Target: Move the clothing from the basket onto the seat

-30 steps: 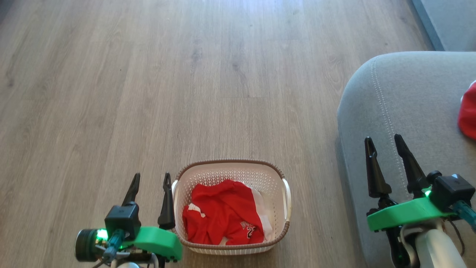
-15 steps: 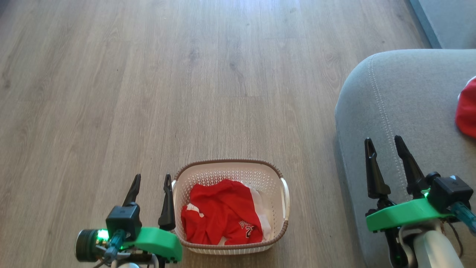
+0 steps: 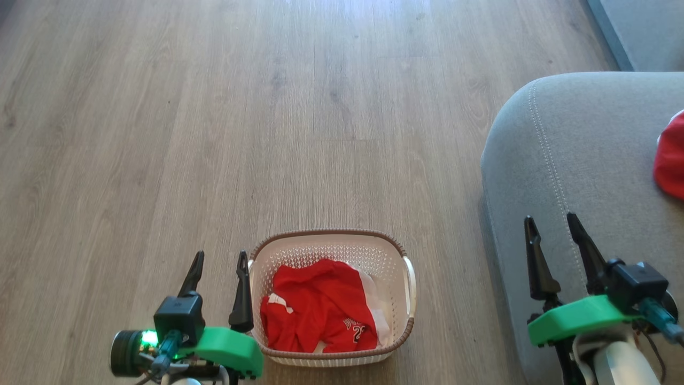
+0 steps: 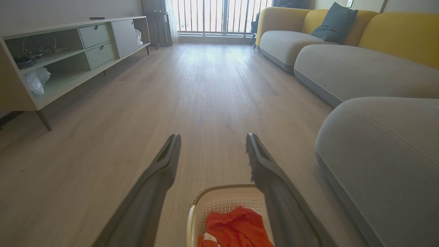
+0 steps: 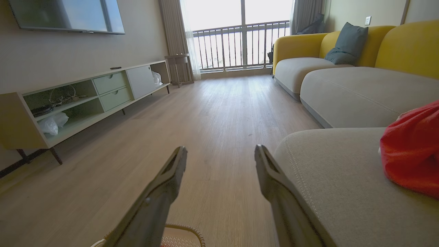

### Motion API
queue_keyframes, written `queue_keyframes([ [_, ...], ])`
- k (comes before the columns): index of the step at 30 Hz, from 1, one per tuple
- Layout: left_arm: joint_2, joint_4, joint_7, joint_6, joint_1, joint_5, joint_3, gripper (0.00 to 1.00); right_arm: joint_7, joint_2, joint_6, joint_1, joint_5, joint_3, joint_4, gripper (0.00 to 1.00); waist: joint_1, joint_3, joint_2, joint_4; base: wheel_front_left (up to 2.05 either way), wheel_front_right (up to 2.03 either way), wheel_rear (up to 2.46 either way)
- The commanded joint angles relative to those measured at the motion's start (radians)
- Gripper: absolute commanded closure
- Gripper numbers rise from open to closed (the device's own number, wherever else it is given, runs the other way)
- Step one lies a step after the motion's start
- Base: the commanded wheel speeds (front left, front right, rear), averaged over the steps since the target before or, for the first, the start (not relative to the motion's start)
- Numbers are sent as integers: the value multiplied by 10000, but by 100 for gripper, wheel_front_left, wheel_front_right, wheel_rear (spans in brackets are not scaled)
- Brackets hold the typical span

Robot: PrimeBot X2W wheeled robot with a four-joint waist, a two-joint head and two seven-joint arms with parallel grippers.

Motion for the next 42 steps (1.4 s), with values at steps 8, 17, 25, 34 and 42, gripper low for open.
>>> queue_keyframes([
  [8, 1, -275, -49, -29, -189, -47, 204, 0, -11, -58, -2, -215, -140, 174, 45, 0, 1, -24, 0, -51, 0, 0, 0],
  [17, 1, -297, -49, -67, -222, -76, 147, 0, -11, -36, -2, -223, -154, 111, 173, 0, 1, 4, 0, -44, 0, 0, 0],
  [25, 1, -252, -49, -75, -216, -105, 89, 0, -11, -45, -2, -254, -132, 115, 160, 0, 1, 44, 0, -63, 0, 0, 0],
  [34, 1, -160, -49, -136, -238, -180, 1, 0, -11, -50, -2, -298, -105, 90, 110, 0, 1, 307, 0, -248, 0, 0, 0],
  [42, 1, 831, -49, -162, -841, -396, -448, 0, -11, -223, -2, -579, -271, -96, -13, 0, 1, 1729, 0, -454, 0, 0, 0],
])
